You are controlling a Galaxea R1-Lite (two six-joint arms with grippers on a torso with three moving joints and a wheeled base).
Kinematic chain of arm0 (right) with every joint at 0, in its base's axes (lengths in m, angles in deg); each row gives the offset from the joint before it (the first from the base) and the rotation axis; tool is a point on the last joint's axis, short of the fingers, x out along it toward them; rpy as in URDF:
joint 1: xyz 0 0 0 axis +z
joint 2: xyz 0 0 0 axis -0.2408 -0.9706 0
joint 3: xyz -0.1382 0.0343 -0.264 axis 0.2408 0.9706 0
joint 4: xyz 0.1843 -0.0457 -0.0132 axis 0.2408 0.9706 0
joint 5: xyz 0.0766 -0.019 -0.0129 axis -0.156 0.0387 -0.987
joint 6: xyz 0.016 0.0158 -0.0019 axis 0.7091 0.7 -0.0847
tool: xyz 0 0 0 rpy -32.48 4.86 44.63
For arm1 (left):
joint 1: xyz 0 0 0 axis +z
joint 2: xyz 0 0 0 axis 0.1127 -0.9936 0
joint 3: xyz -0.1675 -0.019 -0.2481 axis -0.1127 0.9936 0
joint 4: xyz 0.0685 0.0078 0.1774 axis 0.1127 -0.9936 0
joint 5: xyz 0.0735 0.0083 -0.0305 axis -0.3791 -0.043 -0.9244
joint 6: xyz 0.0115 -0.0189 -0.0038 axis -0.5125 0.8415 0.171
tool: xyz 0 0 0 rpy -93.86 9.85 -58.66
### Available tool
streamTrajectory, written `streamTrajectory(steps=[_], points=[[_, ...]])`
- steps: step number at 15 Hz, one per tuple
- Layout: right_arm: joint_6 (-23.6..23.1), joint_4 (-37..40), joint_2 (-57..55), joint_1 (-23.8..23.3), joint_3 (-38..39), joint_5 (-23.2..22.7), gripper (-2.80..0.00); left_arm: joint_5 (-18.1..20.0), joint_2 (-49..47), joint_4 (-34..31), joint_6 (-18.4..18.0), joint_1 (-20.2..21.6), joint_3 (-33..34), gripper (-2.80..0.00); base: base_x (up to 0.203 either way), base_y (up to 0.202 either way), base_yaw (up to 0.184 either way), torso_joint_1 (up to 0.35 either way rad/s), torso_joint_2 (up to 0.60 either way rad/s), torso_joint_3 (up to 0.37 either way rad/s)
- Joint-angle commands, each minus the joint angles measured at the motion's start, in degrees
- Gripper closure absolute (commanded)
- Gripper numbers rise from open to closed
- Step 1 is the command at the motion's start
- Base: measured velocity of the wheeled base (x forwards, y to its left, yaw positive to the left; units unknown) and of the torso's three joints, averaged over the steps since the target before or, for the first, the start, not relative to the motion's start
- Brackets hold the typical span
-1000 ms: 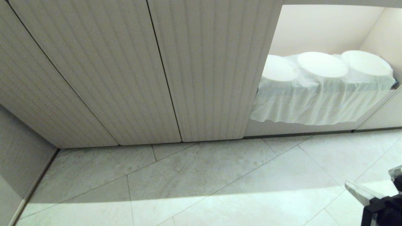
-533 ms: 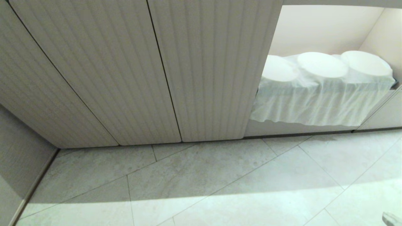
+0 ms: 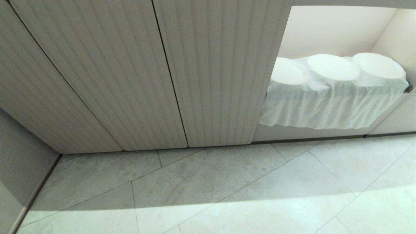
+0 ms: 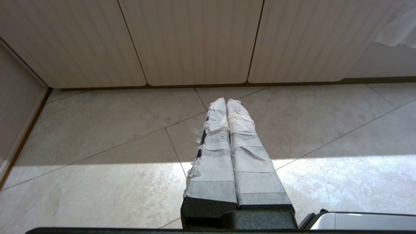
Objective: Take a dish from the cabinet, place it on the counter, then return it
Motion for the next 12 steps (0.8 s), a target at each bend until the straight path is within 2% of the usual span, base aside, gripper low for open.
streamTrajectory(steps=[1,3,12], points=[[0.4,0.1,7.9,0.9,0.0,-0.1,0.0,0.0,0.0,0.0,0.0,0.0,0.0,0.0,0.0,0.0,0.0,0.0,0.0,0.0],[0.5,0.1,13.8,0.6,0.0,-0.2,0.0,0.0,0.0,0.0,0.0,0.0,0.0,0.0,0.0,0.0,0.0,0.0,0.0,0.0],[0.9,0.1,14.4,0.3,0.0,-0.3,0.0,0.0,0.0,0.0,0.0,0.0,0.0,0.0,0.0,0.0,0.0,0.0,0.0,0.0]])
